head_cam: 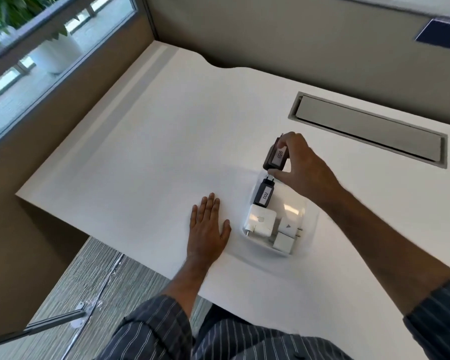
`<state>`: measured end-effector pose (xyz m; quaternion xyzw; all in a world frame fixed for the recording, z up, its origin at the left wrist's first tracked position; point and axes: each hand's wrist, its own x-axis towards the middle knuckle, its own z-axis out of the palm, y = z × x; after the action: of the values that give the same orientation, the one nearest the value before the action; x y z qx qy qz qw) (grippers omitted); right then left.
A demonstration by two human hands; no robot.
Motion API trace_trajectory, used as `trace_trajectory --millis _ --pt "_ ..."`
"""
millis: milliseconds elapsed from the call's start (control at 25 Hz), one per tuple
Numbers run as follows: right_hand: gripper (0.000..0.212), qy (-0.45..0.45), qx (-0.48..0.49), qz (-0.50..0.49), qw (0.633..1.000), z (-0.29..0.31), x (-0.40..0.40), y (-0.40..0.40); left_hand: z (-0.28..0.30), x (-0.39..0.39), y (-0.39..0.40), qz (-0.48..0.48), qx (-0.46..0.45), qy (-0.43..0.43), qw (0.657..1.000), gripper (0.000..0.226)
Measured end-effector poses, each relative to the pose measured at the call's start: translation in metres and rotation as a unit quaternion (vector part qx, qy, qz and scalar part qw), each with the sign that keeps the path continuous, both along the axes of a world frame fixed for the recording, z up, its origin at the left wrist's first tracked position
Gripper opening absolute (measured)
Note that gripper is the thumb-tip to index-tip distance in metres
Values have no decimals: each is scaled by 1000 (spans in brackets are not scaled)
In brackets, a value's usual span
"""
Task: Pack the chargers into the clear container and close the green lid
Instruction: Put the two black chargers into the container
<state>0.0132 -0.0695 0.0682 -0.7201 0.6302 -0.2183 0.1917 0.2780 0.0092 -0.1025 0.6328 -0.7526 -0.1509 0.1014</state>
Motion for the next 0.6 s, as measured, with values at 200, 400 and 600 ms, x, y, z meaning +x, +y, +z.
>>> trace_trajectory --millis 200,400,600 --pt "61 5 42 -17 999 -12 0 46 -2 0 0 1 -10 6 1000 68" --pt "64 18 108 -38 993 -39 2 64 -4 1 -1 -2 -17 12 1000 68" --pt "59 52 146 -55 986 -63 7 62 -5 2 -1 -4 -29 18 999 67"
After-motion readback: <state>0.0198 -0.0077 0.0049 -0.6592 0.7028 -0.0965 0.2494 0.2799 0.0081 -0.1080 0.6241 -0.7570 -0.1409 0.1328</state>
